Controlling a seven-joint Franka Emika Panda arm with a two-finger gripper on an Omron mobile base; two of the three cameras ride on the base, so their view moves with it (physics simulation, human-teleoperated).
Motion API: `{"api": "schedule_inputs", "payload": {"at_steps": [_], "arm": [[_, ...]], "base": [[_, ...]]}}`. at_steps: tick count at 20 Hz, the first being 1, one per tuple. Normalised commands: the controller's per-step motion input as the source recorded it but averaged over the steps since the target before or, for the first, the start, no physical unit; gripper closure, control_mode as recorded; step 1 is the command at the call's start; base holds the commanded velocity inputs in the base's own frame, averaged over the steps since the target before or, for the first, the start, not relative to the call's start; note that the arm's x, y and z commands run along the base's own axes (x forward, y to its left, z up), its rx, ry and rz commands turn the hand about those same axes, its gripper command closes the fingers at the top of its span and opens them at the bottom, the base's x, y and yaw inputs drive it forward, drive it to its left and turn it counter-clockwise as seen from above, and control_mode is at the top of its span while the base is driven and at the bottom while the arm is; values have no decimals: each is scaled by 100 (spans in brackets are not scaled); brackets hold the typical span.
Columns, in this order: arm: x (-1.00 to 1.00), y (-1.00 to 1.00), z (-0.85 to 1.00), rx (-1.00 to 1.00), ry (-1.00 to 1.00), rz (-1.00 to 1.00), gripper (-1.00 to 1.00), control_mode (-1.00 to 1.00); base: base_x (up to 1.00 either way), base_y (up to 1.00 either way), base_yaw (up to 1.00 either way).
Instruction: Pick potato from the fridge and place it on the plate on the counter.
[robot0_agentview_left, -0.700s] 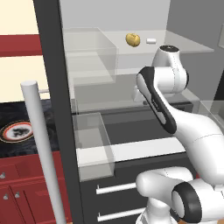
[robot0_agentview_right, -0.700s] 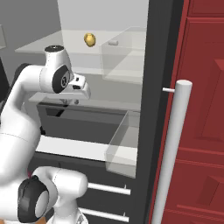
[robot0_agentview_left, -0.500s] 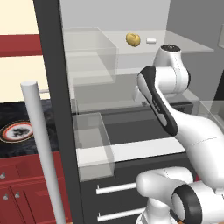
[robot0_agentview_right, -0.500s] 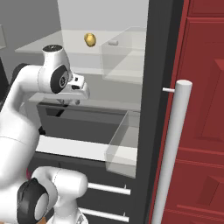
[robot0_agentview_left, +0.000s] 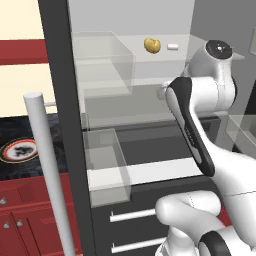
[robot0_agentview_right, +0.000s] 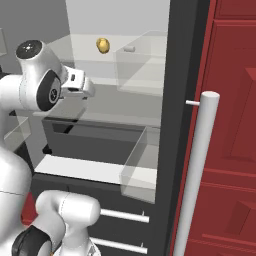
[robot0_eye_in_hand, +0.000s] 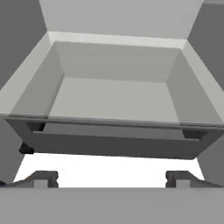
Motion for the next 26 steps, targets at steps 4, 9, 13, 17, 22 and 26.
{"api": "schedule_inputs", "payload": {"at_steps": [4,9,13,17,22,26], "arm": [[0,0,98,0,-49,0,-100,-100],[0,0,84,0,-31,0,-100,-100],[0,-12,44,7,-12,0,-100,-100],[5,-7,53,13,-17,0,-100,-100],[43,-1,0,2,6,-3,-100,-100],[57,-2,0,0,8,-1,-100,-100]], "base": [[0,0,0],[0,0,0],[0,0,0],[0,0,0],[0,0,0],[0,0,0]]}}
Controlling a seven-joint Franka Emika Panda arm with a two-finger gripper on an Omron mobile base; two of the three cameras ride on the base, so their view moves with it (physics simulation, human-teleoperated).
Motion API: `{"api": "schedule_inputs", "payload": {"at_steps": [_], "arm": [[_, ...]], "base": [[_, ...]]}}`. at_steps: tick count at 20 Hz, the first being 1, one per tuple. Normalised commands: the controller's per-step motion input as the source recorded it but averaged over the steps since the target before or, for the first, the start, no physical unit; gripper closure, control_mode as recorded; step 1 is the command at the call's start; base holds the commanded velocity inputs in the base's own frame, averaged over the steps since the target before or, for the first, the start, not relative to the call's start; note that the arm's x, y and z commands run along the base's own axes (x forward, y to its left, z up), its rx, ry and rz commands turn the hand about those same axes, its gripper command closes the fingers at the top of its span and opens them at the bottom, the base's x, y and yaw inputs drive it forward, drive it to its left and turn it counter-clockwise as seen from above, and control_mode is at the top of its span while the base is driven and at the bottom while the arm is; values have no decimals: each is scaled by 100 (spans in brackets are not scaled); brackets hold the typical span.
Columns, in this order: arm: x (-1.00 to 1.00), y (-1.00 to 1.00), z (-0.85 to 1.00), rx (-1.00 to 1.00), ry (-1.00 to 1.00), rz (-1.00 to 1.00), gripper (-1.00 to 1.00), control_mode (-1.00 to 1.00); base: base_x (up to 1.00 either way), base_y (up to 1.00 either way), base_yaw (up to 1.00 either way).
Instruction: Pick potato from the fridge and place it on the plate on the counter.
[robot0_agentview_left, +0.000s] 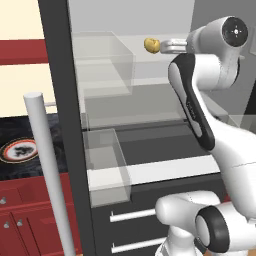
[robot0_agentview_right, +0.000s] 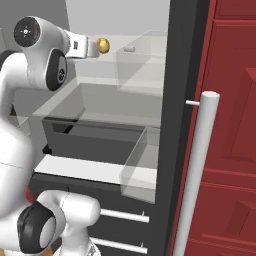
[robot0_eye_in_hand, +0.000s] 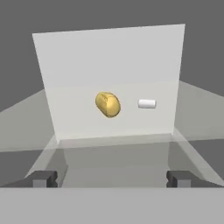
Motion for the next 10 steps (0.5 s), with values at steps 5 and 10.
{"api": "schedule_inputs", "payload": {"at_steps": [5,10], "arm": [[59,0,-2,0,0,0,-100,-100],[56,0,-11,0,0,0,-100,-100]], "base": [[0,0,0],[0,0,0]]}}
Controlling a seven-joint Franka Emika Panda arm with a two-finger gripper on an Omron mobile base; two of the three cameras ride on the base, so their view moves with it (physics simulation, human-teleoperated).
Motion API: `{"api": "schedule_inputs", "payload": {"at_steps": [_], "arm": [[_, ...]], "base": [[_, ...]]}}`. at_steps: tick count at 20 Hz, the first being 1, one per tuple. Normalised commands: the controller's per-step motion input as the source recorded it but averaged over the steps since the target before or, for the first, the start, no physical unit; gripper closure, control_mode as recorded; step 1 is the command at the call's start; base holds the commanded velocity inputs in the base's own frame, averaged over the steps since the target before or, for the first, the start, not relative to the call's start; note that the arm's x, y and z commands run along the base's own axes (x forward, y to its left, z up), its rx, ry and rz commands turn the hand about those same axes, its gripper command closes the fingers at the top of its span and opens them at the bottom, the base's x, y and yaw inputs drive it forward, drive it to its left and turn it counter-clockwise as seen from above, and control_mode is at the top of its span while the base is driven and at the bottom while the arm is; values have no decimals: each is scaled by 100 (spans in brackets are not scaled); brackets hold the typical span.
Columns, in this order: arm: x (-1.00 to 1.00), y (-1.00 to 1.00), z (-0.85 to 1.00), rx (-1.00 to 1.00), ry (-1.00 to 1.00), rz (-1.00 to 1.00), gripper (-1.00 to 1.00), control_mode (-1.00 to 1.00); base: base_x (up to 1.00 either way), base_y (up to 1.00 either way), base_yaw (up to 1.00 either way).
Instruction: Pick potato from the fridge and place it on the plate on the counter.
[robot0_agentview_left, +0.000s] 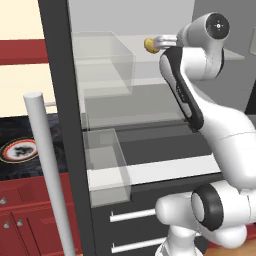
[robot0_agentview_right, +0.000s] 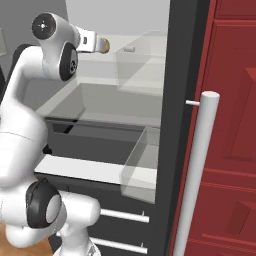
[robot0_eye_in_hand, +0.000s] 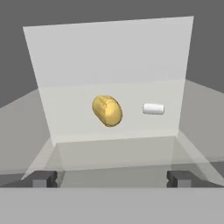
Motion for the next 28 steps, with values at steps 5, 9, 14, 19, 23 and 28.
{"api": "schedule_inputs", "payload": {"at_steps": [5,9,14,19,23,28], "arm": [[67,0,-2,0,0,0,-100,-100],[62,0,0,0,1,0,-100,-100],[59,0,-2,0,2,0,-100,-100],[45,0,-8,0,5,0,-100,-100],[47,0,-8,0,3,0,-100,-100],[38,0,-12,0,1,0,-100,-100]], "base": [[0,0,0],[0,0,0],[0,0,0],[0,0,0],[0,0,0],[0,0,0]]}}
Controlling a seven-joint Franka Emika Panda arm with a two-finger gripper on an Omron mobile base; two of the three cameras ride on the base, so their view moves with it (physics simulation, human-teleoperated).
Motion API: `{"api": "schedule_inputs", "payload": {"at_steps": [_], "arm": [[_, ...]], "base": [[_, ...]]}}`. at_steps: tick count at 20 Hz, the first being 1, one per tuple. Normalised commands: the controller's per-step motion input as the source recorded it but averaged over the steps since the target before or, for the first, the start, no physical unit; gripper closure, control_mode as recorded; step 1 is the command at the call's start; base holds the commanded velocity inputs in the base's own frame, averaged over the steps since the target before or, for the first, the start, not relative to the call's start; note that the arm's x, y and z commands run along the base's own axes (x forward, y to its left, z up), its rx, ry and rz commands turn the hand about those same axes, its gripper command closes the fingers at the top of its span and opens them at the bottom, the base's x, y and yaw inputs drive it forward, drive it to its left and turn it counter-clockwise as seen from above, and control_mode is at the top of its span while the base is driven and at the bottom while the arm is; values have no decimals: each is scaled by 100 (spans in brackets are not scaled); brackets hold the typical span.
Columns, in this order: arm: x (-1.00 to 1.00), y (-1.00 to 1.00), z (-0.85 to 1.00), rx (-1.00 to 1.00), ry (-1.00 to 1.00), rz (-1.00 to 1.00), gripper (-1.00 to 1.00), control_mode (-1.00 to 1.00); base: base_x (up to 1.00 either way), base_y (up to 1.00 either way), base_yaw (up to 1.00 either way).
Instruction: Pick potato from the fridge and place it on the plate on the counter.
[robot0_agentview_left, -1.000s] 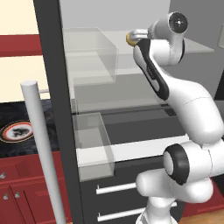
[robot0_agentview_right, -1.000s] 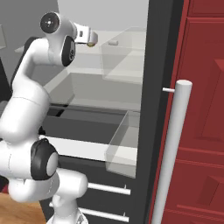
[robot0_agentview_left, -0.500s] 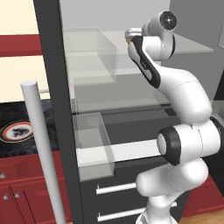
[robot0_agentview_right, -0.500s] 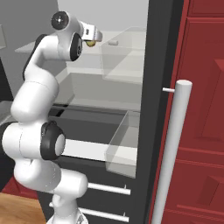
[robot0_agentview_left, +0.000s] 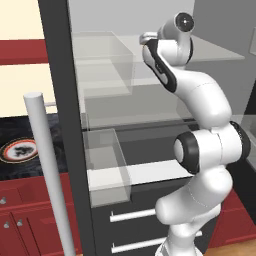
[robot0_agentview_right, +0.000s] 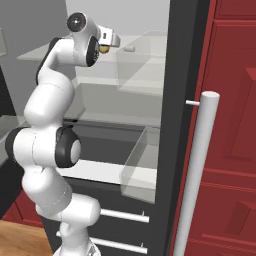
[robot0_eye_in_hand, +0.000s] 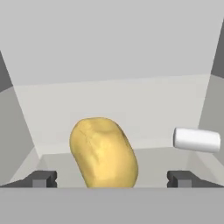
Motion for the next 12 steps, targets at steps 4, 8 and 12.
{"api": "schedule_inputs", "payload": {"at_steps": [4,8,12], "arm": [[21,0,-10,1,5,0,-100,-100],[8,0,-5,1,4,0,-100,-100],[22,0,-5,0,0,0,-100,-100]], "base": [[0,0,0],[0,0,0],[0,0,0]]}}
